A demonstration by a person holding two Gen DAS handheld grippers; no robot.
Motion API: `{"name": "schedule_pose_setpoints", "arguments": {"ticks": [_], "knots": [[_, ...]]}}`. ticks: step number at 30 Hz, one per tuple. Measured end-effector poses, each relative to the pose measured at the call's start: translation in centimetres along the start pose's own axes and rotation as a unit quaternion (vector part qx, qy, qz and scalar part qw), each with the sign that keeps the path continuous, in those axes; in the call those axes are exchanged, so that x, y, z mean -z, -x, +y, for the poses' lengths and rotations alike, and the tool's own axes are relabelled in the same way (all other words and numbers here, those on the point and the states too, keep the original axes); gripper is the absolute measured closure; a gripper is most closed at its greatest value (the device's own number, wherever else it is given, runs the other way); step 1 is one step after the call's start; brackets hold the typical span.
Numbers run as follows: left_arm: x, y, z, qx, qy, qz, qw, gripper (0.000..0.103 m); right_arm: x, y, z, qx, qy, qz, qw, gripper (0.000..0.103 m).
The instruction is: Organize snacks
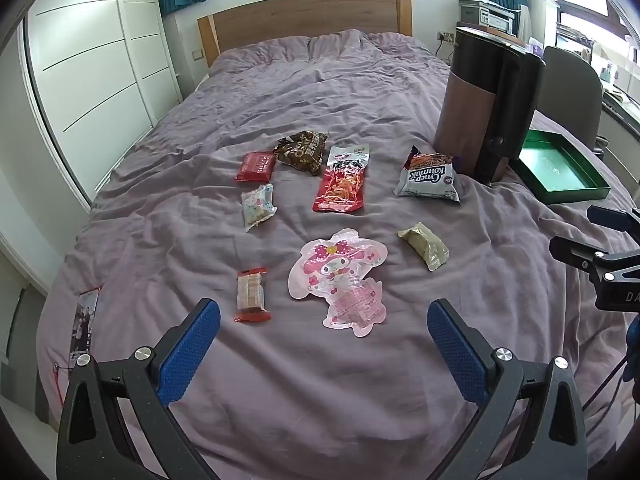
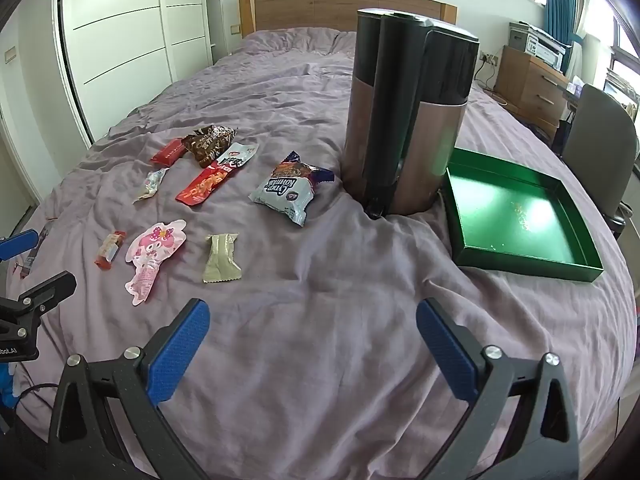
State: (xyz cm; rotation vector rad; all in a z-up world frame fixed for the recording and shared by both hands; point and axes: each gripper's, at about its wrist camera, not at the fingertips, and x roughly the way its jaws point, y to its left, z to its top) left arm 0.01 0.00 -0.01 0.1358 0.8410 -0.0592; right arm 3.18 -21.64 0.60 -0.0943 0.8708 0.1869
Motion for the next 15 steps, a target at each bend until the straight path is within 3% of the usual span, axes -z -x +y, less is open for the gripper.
{"name": "schedule_pose_setpoints", "arguments": {"ticks": [15], "knots": [[0.13, -0.10, -0.14, 0.001, 0.000, 0.000, 1.0000, 0.001, 0.16, 0.03, -0.02, -0.002, -0.002, -0.001, 1.000, 0.000]]}}
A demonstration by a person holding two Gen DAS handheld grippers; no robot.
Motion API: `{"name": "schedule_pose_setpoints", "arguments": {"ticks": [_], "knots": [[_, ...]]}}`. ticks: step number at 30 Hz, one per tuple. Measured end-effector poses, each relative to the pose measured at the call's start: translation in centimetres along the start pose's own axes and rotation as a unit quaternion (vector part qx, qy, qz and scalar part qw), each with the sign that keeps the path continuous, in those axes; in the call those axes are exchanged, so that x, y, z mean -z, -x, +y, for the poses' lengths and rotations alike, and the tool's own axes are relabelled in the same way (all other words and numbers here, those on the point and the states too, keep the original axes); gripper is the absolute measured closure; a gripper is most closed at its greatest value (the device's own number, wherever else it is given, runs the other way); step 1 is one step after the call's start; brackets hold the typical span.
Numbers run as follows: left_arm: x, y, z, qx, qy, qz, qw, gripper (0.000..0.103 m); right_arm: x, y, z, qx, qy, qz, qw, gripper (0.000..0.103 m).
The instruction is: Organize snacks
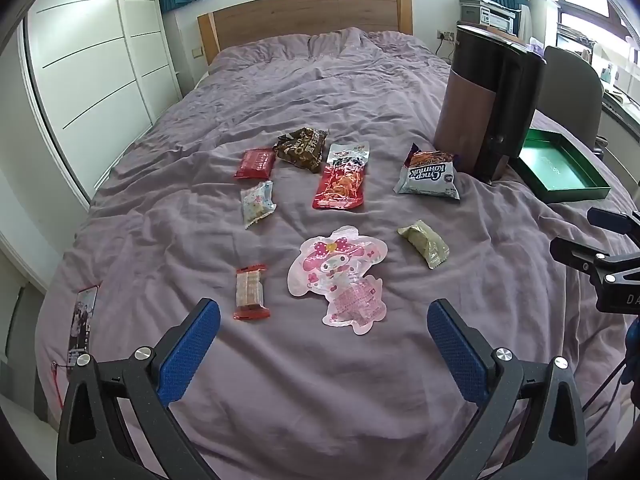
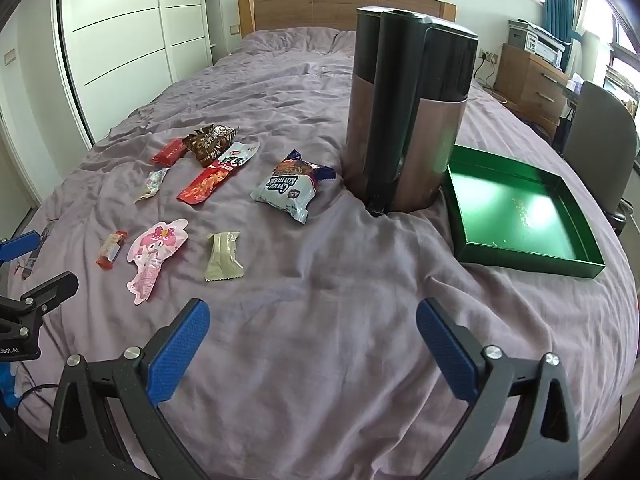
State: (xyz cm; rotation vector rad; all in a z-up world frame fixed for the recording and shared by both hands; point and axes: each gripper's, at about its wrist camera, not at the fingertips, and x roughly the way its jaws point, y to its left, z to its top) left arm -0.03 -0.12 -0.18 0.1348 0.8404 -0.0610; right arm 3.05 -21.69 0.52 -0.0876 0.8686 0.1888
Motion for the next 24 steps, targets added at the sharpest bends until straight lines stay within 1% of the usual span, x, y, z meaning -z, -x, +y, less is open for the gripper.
{"name": "schedule_pose_setpoints", "arguments": {"ticks": [9, 24], "knots": [[0.56, -0.46, -0.43, 0.001, 0.002, 0.002, 1.0000, 0.001, 0.16, -0.02, -0.08, 0.002, -0.002, 0.001, 1.000, 0.000], [0.38, -0.71, -0.26, 0.005, 0.006, 0.006, 1.0000, 0.001, 0.10, -0.13, -0.02, 0.000, -0.005, 0.000, 1.000, 0.000]]}}
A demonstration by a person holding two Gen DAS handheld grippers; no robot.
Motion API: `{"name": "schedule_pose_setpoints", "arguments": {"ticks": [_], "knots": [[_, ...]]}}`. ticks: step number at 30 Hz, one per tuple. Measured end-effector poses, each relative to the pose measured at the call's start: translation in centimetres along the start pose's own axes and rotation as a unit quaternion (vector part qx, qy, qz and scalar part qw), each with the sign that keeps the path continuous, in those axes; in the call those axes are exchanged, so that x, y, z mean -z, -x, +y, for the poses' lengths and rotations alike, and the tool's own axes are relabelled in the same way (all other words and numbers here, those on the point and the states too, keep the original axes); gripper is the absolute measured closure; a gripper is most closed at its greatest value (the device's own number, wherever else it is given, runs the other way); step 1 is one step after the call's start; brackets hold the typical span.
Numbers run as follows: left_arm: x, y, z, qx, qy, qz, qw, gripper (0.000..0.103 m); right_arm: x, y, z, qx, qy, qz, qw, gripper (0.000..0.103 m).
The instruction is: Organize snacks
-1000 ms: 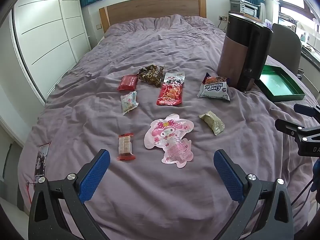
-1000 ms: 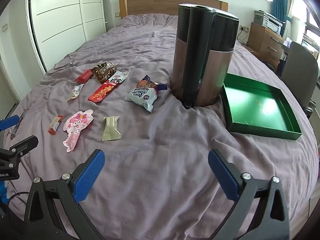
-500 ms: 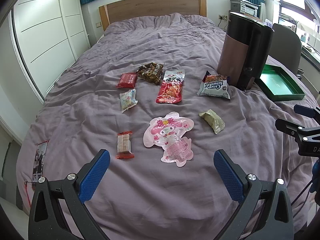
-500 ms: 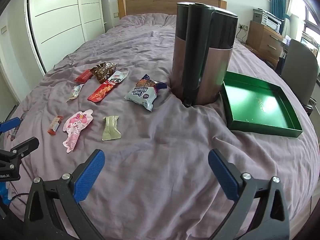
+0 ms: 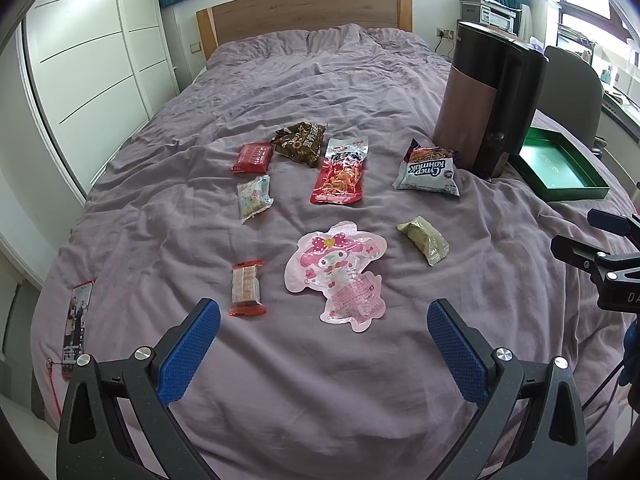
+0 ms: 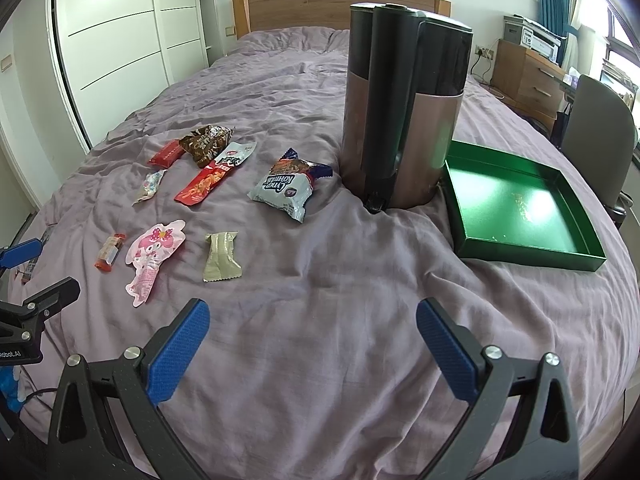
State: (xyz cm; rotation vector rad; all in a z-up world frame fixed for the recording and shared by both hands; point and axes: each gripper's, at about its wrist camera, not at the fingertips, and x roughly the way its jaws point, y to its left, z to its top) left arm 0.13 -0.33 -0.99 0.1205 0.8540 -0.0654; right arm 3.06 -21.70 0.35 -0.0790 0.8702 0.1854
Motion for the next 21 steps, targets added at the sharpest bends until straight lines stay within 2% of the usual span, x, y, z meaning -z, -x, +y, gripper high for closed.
{"name": "schedule_pose_setpoints", "arguments": {"ticks": [21], "knots": [[0.08, -0.14, -0.13, 0.001, 0.000, 0.002, 1.0000, 0.001, 0.16, -0.05, 0.21, -0.001, -0.002, 0.000, 1.000, 0.000]]}}
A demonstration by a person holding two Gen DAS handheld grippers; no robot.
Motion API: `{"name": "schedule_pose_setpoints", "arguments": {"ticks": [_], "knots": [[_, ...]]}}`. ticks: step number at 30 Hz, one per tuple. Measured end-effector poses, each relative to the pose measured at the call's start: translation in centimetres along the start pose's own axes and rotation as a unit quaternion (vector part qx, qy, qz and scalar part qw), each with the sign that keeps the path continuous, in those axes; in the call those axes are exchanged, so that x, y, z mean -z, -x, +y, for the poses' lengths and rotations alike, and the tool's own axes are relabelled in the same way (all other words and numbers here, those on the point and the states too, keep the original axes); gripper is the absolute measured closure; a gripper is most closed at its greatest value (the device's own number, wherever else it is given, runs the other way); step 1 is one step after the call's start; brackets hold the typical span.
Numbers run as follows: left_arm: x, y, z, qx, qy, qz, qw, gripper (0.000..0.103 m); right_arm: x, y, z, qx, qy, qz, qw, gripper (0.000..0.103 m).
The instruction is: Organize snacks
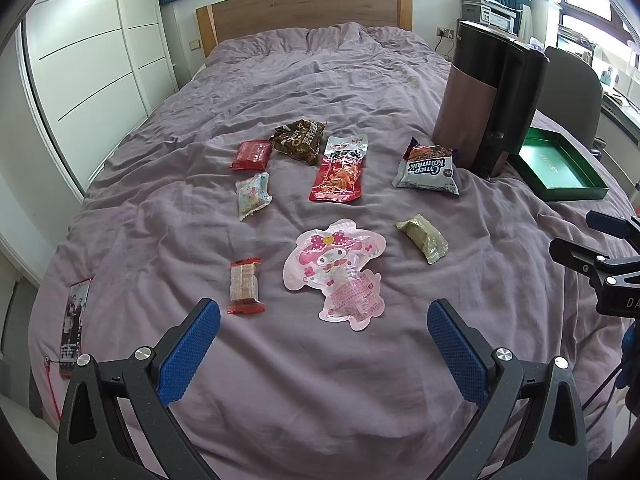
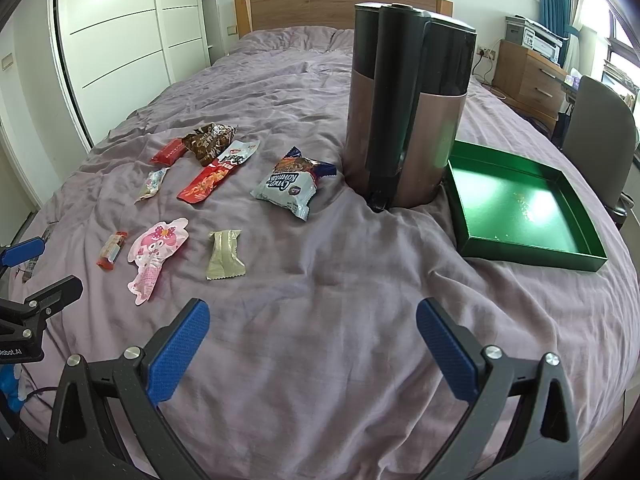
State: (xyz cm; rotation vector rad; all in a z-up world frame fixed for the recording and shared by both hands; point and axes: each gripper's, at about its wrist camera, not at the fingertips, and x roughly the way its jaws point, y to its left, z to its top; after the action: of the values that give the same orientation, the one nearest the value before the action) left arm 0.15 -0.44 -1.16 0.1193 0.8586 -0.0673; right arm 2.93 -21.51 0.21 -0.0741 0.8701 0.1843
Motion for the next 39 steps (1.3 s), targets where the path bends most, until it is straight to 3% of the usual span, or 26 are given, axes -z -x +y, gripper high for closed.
{"name": "schedule_pose_setpoints", "arguments": {"ticks": [20, 39], "knots": [[-0.2, 0.3, -0.3, -0.012, 0.000, -0.006, 0.9999, 0.001, -0.1, 0.3, 0.0, -0.002, 0.000, -0.005, 1.000, 0.000], [-0.6, -0.9, 0.6, 0.003, 0.013, 0.000, 0.9999, 0.001, -0.4, -0.3, 0.4, -0.007, -0.001, -0.010, 1.000, 0.000]]}}
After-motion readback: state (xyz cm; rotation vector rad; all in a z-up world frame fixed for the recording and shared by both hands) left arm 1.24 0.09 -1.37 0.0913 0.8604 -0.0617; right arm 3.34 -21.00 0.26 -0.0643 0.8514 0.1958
